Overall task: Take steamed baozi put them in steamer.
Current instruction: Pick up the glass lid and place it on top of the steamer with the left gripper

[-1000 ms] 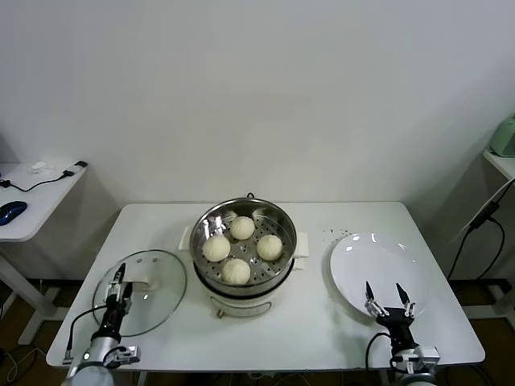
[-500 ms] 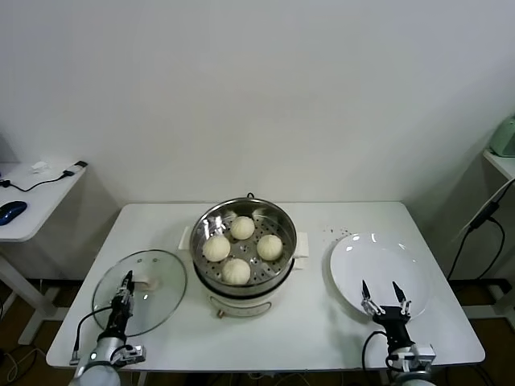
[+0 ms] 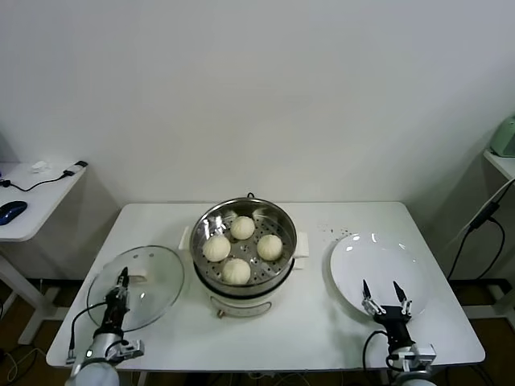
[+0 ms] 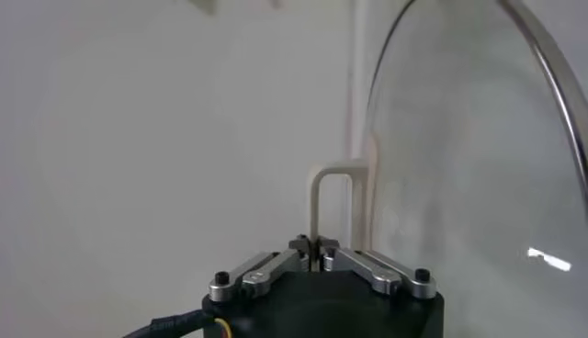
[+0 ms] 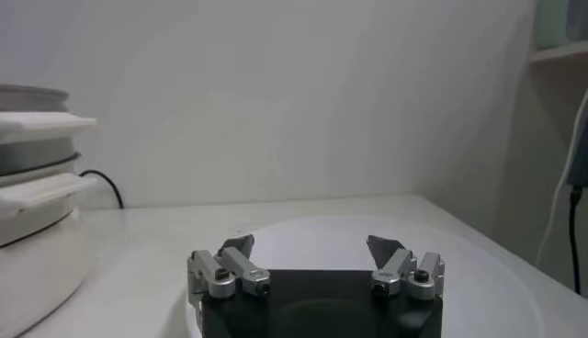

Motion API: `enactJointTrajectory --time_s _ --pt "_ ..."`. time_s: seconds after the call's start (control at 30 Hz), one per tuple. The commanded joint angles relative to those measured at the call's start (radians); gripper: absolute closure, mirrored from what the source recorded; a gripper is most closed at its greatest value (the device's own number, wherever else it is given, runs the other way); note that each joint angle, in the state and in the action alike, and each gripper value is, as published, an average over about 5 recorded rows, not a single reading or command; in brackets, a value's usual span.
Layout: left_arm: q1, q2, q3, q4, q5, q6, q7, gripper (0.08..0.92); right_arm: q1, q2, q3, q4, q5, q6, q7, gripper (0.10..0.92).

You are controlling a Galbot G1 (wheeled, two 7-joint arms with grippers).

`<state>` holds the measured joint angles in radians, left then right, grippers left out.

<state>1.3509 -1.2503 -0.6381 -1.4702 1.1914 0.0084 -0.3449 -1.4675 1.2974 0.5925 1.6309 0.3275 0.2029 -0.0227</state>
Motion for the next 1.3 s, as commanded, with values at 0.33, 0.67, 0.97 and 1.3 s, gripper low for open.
enactJointTrajectory --time_s 0.33,0.67,0.97,1.3 --pt "0.085 0.217 -0.087 -0.555 -0.288 0.214 0.325 0.867 0.005 -0.005 0.01 0.029 -0.039 -0.022 0.023 0.202" --pt "-0.047 0.181 0.241 -0.751 -0.082 0.53 0.523 0.867 -0.002 0.002 -0.001 0.052 -0.113 -0.015 0.028 0.203" --pt "-0.193 0.088 0.531 -0.725 0.113 0.689 0.676 0.867 -0.013 0.002 -0.011 0.06 -0.136 0.016 0.021 0.203" --pt "-0.259 -0.091 0.681 -0.619 0.297 0.728 0.684 0.867 -0.005 0.019 -0.013 0.025 -0.138 0.051 0.024 0.203"
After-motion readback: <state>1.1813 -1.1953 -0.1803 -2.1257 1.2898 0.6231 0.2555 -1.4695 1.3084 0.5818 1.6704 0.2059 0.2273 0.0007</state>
